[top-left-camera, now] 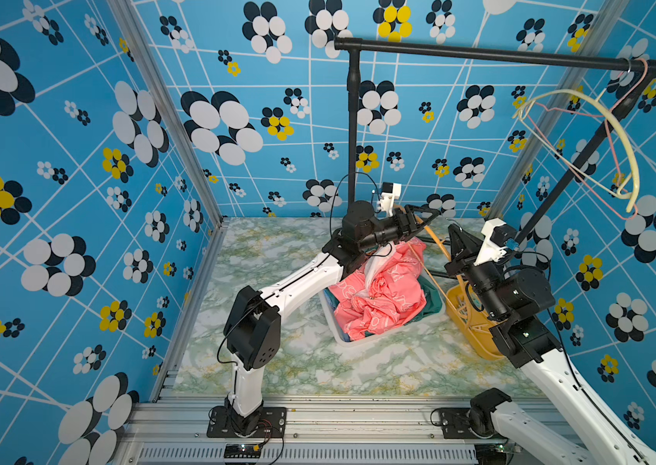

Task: Remove the clothespins securing jackets to the hanger
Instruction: Place the hanger at the clothesline.

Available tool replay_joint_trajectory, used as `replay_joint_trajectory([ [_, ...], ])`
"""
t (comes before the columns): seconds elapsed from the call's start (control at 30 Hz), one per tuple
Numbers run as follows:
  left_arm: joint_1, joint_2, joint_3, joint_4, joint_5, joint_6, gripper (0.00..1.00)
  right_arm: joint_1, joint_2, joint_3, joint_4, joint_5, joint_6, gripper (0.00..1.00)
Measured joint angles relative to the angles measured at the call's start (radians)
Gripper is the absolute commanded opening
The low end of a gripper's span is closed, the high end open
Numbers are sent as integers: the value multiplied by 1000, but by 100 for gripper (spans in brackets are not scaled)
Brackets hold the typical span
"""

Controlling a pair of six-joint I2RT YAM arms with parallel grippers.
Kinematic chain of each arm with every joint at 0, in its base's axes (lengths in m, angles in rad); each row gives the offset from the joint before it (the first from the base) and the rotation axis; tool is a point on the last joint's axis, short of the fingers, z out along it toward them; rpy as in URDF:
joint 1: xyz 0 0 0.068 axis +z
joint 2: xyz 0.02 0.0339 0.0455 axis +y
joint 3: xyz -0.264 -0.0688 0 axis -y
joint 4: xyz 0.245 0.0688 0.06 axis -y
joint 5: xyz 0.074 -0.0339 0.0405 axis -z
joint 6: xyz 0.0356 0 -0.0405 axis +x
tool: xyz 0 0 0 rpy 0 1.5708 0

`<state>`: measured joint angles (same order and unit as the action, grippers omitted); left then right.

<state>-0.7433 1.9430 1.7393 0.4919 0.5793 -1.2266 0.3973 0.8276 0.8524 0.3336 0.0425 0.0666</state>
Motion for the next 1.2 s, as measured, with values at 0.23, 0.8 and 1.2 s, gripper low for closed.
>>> replay_joint_trajectory([
  [0.23, 11, 40, 67, 18, 7, -40, 0, 5, 1, 21, -41, 19, -13, 3],
  [0.8, 150, 105, 315, -157, 108, -56, 0, 9, -222, 39, -389, 38, -134, 76],
  [1.2, 165, 105, 392, -240, 180, -87, 0, 9, -69, -66, -474, 56, -134, 73],
])
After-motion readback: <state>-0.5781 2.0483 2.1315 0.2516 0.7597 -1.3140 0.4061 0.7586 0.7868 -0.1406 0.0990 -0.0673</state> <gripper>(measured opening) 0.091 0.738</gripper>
